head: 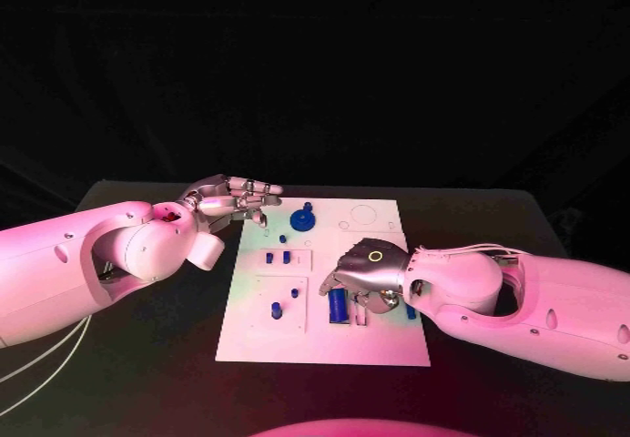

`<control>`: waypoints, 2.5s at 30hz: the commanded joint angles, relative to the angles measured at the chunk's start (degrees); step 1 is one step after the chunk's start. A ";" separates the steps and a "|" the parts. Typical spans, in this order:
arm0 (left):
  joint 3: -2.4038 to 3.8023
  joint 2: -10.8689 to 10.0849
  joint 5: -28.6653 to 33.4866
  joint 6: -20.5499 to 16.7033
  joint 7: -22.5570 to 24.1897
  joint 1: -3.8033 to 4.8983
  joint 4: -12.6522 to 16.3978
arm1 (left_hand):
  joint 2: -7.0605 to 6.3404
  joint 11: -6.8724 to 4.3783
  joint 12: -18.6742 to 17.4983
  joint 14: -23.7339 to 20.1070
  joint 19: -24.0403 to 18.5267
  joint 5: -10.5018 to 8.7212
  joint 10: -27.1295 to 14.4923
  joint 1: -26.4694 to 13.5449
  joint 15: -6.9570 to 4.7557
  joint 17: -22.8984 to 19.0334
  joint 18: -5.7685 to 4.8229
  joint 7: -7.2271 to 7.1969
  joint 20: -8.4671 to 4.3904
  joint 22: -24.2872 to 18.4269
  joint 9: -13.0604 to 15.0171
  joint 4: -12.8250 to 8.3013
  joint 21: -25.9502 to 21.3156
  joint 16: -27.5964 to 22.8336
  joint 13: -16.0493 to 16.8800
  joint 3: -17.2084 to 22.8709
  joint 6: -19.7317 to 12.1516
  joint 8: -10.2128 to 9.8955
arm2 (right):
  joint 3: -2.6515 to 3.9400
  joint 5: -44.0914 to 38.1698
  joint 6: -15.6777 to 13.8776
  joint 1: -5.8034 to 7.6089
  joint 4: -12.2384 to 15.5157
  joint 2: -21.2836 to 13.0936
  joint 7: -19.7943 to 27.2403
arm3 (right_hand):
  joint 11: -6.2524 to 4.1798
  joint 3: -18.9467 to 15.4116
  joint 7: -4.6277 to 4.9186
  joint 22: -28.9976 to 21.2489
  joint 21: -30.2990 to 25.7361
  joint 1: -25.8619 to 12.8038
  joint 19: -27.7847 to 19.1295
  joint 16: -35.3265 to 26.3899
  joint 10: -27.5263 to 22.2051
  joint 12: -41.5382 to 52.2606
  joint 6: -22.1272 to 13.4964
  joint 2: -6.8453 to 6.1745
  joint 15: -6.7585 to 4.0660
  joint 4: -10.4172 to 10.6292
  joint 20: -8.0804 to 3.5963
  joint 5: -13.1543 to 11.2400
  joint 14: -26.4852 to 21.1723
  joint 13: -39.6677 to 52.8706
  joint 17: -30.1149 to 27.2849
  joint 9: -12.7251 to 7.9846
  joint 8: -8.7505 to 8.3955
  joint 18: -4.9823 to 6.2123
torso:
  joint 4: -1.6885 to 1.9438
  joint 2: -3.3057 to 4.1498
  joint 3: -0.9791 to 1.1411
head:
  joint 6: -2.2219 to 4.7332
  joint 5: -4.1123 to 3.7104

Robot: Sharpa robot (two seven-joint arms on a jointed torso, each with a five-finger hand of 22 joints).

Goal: Assemble the parts on the task board

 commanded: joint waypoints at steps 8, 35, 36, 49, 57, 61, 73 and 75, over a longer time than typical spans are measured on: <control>0.02 0.20 0.27 0.57 0.13 0.03 0.06 | 0.32 0.02 0.37 -0.38 0.10 -0.05 -0.56 -0.17 0.17 -0.09 0.84 0.03 0.40 -0.08 -0.09 -0.09 -0.40 -0.21 0.07 -0.36 -0.41 -0.24 | -0.55 -1.37 2.20 0.12 -0.71 1.33 1.32 | 0.14 0.25 0.33 13.15 -0.01 -1.75 2.90 0.16 0.41 0.82 1.07 0.02 -0.52 0.20 0.12 -1.71 5.25 2.94 12.12 0.13 0.69 1.06 | 0.02 0.00 -0.05 | -0.21 0.06; 0.02 0.05 0.27 0.65 -0.29 0.03 0.16 | 0.33 0.05 0.43 -0.41 0.11 -0.06 -0.63 -0.20 0.18 -0.12 0.83 0.06 0.41 -0.11 -0.10 -0.08 -0.44 -0.22 0.07 -0.40 -0.44 -0.24 | -1.52 -1.79 3.06 -0.27 -2.43 2.41 0.85 | 0.12 0.90 1.72 13.34 0.56 -2.20 3.25 0.54 1.08 2.01 3.99 0.63 -0.65 -0.19 -0.04 -1.23 5.44 3.57 12.82 0.48 1.95 0.93 | 0.00 -0.04 -0.03 | -0.68 0.34; 0.02 0.04 0.27 0.65 -0.30 0.03 0.16 | 0.33 0.05 0.43 -0.41 0.11 -0.06 -0.63 -0.20 0.18 -0.12 0.83 0.06 0.41 -0.11 -0.10 -0.08 -0.44 -0.22 0.07 -0.40 -0.44 -0.24 | -1.53 -1.92 2.94 -0.27 -2.46 2.43 0.80 | 0.14 0.93 1.80 13.36 0.63 -2.24 3.29 0.57 1.16 2.12 4.17 0.67 -0.64 -0.20 -0.04 -1.22 5.45 3.63 12.89 0.50 2.02 0.91 | -0.01 -0.04 -0.02 | -0.68 0.36; 0.02 0.07 0.27 0.71 -0.39 0.03 0.14 | 0.33 0.05 0.43 -0.41 0.11 -0.06 -0.63 -0.20 0.18 -0.12 0.83 0.06 0.41 -0.11 -0.10 -0.08 -0.44 -0.22 0.07 -0.40 -0.44 -0.24 | -1.55 -2.44 -0.61 -0.37 -2.45 2.37 1.35 | 1.37 1.34 3.87 13.72 1.78 -3.08 3.93 0.76 2.36 3.78 9.99 1.82 -0.04 -0.18 0.08 -0.63 5.54 4.64 13.27 1.46 4.30 0.63 | -0.04 -0.06 -0.03 | -0.73 0.28; 0.02 0.09 0.27 0.80 -0.54 0.03 0.08 | 0.34 0.06 0.46 -0.42 0.11 -0.07 -0.67 -0.26 0.20 -0.14 0.82 0.08 0.42 -0.13 -0.11 -0.04 -0.47 -0.22 0.07 -0.43 -0.46 -0.24 | -1.54 -2.35 -4.82 -0.41 -2.01 1.84 2.73 | 1.96 1.09 4.29 13.89 2.36 -3.64 4.24 0.70 2.76 4.38 12.03 2.30 0.31 0.11 0.28 -1.17 5.52 5.03 13.19 1.96 4.85 0.50 | -0.03 -0.08 -0.03 | -0.73 0.17; 0.02 0.11 0.27 0.85 -0.61 0.02 0.05 | 0.34 0.08 0.48 -0.43 0.11 -0.08 -0.73 -0.30 0.21 -0.16 0.82 0.09 0.43 -0.15 -0.12 -0.01 -0.50 -0.23 0.07 -0.47 -0.49 -0.24 | -1.54 -2.24 -6.40 -0.42 -1.63 1.43 3.36 | 2.02 1.05 4.32 13.92 2.43 -3.68 4.28 0.72 2.81 4.47 12.19 2.36 0.36 0.13 0.33 -1.45 5.52 5.09 13.21 2.01 4.84 0.48 | 0.01 -0.06 0.00 | -0.70 0.22; 0.01 0.10 0.27 1.02 -0.73 0.02 0.00 | 0.34 0.10 0.50 -0.45 0.11 -0.08 -0.80 -0.36 0.23 -0.19 0.81 0.11 0.44 -0.17 -0.13 0.02 -0.53 -0.24 0.07 -0.51 -0.53 -0.25 | -1.52 -1.39 -7.02 -0.33 -0.42 -0.10 4.33 | 2.10 0.47 4.40 13.96 2.57 -4.25 4.36 0.77 2.75 4.46 12.71 2.34 0.50 0.44 0.50 -2.96 5.55 5.02 13.31 2.18 4.64 0.45 | 0.01 -0.05 -0.03 | -0.67 0.15; 0.01 0.08 0.27 1.05 -0.76 0.02 0.00 | 0.34 0.10 0.50 -0.45 0.11 -0.08 -0.80 -0.36 0.23 -0.19 0.81 0.11 0.44 -0.17 -0.13 0.02 -0.53 -0.24 0.07 -0.51 -0.53 -0.25 | -1.52 -1.14 -6.77 -0.33 -0.14 -0.35 4.46 | 2.12 0.22 4.41 13.96 2.57 -4.51 4.36 0.76 2.73 4.45 12.80 2.25 0.52 0.59 0.54 -3.16 5.55 4.99 13.30 2.21 4.59 0.45 | 0.00 -0.06 -0.03 | -0.69 0.18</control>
